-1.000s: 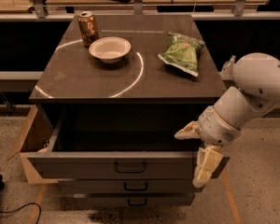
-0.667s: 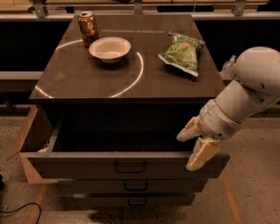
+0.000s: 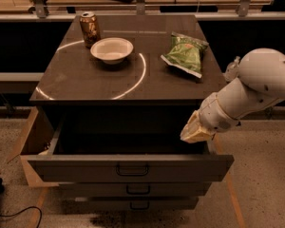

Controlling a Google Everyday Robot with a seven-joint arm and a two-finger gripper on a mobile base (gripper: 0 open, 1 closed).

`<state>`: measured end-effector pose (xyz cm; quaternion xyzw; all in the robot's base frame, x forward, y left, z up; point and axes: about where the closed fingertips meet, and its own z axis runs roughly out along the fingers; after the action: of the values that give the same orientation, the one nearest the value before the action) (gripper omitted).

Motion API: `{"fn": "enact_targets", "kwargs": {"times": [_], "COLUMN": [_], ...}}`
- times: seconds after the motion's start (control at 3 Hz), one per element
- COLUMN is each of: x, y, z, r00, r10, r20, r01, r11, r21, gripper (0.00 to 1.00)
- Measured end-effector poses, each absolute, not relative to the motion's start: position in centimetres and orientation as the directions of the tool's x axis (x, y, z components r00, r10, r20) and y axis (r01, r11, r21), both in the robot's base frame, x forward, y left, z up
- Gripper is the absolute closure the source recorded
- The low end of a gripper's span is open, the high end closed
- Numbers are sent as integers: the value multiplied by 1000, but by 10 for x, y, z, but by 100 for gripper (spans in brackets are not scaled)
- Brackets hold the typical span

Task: Open top drawer

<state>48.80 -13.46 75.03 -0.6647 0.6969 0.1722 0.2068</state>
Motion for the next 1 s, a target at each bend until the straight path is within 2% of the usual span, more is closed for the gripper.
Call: {"fn": "enact_targets", "kwargs": {"times": [0.33, 0.67, 1.0], "x": [506, 516, 510], "y": [-130, -132, -137], "z": [739, 721, 701], "r00": [-21, -12, -13], "r10": [-861, -865, -874], "r20": [-508, -502, -486], "r01": [-992, -988, -991], "r11": [82, 88, 77], "r21": [-97, -129, -113], "gripper": [100, 100, 100]}}
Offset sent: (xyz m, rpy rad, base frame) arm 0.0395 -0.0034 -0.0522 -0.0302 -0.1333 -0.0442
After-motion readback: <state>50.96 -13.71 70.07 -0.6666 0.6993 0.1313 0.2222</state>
